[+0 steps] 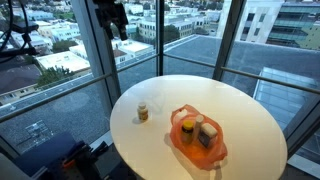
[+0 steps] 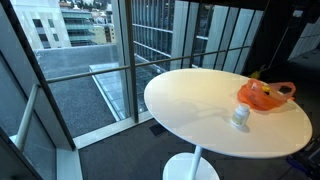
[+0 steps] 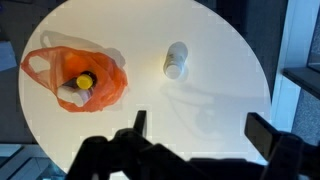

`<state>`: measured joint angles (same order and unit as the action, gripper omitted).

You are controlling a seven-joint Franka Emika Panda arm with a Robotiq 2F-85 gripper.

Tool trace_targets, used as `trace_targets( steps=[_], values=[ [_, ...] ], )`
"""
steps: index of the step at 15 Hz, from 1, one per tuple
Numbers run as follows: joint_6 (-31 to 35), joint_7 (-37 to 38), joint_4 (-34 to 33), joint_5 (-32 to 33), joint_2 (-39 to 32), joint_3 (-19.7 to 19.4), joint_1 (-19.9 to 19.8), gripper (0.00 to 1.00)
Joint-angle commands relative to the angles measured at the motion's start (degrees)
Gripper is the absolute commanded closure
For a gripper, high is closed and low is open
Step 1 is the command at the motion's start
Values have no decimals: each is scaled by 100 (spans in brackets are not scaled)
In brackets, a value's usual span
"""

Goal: Put the black and yellow container on the table

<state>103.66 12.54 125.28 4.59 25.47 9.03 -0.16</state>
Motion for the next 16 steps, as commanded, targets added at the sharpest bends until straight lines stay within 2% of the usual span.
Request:
trace_targets(
  steps=[1,10,13,16],
  values=[
    [79,168,-242,208,-348,-277,-197,0],
    [385,52,-191,149,-1006,-1089,-676,0],
    [296,7,-256,-5,-1163,-1224,-668,0],
    [403,22,-80,116,-1111,-1220,-659,0]
  ],
)
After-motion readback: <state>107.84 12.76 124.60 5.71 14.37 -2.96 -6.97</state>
